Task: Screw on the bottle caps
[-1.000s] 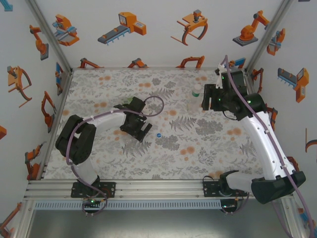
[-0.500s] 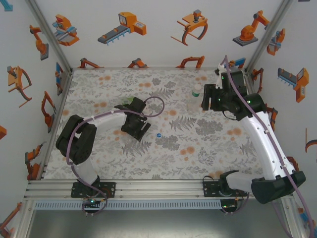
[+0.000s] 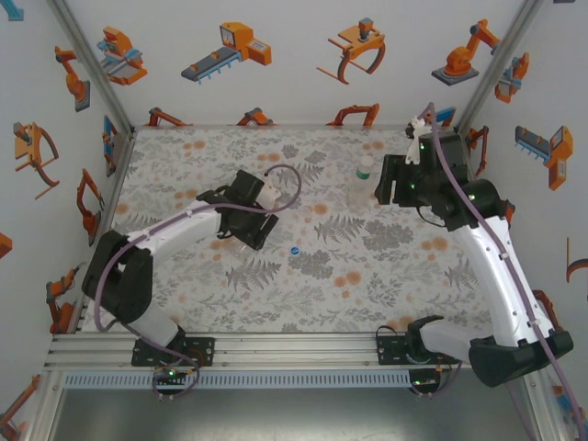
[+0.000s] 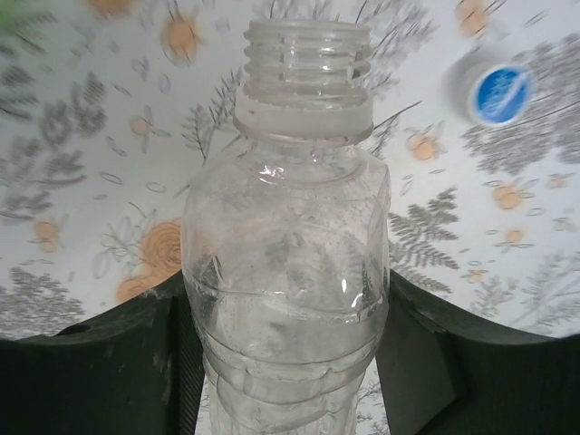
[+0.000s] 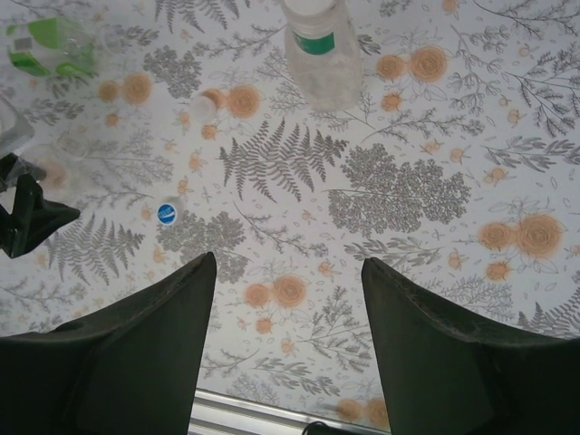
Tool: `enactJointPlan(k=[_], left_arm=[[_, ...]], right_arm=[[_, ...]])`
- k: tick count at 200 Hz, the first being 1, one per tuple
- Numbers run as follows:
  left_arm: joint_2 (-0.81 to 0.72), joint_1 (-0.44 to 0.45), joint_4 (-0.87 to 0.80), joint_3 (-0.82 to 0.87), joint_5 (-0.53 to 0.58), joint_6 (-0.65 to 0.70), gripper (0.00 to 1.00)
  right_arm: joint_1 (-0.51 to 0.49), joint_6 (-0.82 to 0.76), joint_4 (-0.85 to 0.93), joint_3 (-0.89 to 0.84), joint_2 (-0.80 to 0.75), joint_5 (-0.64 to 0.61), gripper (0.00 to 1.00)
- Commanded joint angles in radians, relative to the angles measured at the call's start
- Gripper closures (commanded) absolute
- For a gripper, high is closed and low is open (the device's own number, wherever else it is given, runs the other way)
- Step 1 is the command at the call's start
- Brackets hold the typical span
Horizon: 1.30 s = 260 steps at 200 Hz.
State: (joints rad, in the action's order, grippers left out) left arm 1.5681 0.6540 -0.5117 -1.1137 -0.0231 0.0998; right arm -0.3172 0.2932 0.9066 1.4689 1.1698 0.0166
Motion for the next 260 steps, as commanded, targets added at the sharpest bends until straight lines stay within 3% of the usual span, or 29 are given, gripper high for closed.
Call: enactJointPlan(k=[1, 44, 69, 104, 130, 161, 209, 260], left_arm=[[-0.101, -0.001, 0.023, -0.059, -0.068, 0.043, 0.69], [-0.223, -0.008, 0.069, -0.104, -0.212, 0.137, 0.85], [-0.273, -0.028, 0.096, -0.108, -0.365, 0.206, 1.00], [-0.335, -0.049, 0.192, -0.054, -0.562, 0.272, 1.00], [-0.405, -0.080, 0.349, 0.045, -0.630, 0.248, 1.00], [-0.485, -0.125, 0.507, 0.148, -0.654, 0.185, 1.00], [-0.610, -0.165, 0.543, 0.192, -0.623, 0.185, 1.00], [-0.719, -0.224, 0.546, 0.239, -0.565, 0.195, 1.00]], right_arm=[[-0.008, 0.034, -0.014, 0.038, -0.027, 0.052, 0.39], [-0.017, 0.074, -0.059, 0.048, -0.038, 0.156, 0.40], [-0.041, 0.094, -0.109, 0.041, -0.045, 0.217, 0.42], [-0.098, 0.079, -0.213, -0.010, -0.057, 0.319, 0.43], [-0.184, 0.030, -0.214, -0.042, -0.043, 0.251, 0.45], [-0.290, 0.065, -0.189, -0.082, 0.023, 0.104, 0.49], [-0.454, 0.154, -0.244, -0.161, 0.198, -0.060, 0.50], [-0.529, 0.267, -0.303, -0.149, 0.438, -0.115, 0.50]])
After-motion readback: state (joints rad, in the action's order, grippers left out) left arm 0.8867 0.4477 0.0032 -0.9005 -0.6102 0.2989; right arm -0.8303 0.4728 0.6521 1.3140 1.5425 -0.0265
